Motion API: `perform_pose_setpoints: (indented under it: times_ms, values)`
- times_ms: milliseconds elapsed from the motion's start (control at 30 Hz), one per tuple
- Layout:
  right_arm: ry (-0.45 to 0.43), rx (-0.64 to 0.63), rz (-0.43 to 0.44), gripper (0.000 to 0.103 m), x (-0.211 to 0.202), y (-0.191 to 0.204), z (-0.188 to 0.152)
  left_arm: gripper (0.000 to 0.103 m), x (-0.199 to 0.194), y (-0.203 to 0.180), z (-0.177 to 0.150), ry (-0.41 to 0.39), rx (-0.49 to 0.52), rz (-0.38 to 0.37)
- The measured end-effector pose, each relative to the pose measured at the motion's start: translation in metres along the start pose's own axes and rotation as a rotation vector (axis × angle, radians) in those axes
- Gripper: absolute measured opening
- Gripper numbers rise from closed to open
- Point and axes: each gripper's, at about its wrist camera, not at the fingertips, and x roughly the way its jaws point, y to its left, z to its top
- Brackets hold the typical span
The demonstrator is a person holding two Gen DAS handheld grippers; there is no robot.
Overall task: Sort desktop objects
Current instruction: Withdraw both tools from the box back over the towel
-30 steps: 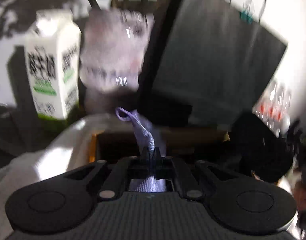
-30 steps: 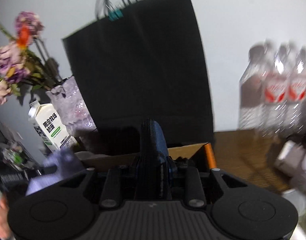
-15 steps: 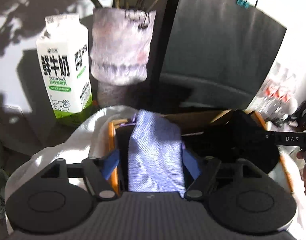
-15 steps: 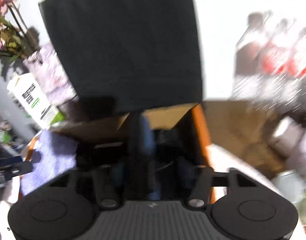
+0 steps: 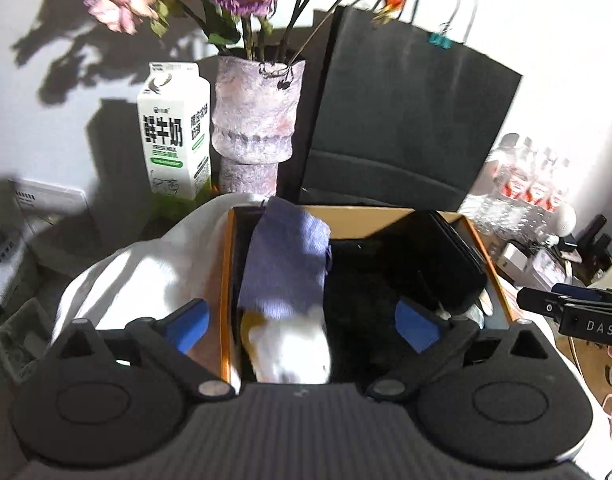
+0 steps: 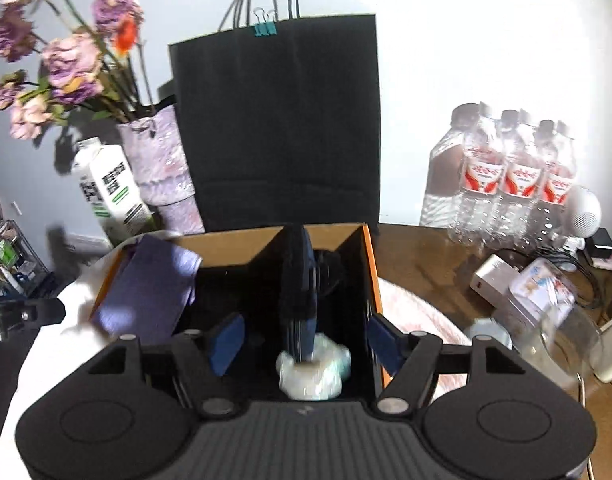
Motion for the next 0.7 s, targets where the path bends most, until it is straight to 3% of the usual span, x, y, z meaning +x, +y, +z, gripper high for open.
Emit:
perform_pose_setpoints:
  times_ms: [133, 333, 433, 567, 700]
  values:
    - [-0.076, -0.014, 0.021, 0.069, -0.043, 0.004, -0.041, 0.103, -0.044, -0.007, -0.05, -0.068, 0.031, -0.022]
    - [-0.227, -0.058, 0.079, 0.082, -0.112, 0.016, -0.141, 0.103, -0.12, -0.011, -0.152, -0.16, 0.047, -0.207]
    - [-0.25, -0.092, 0.095, 0.087, -0.135, 0.023, -0.196, 0.103, -0.148, -0.015, -0.203, -0.203, 0.056, -0.236]
    - [-0.248, -0.128, 0.113, 0.092, -0.149, 0.03, -0.254, 0.103, -0.161, -0.019, -0.255, -0.225, 0.043, -0.168]
    - [-0.254, -0.135, 0.093, 0.093, -0.158, 0.031, -0.297, 0.103, -0.152, -0.028, -0.296, -0.24, 0.055, 0.008]
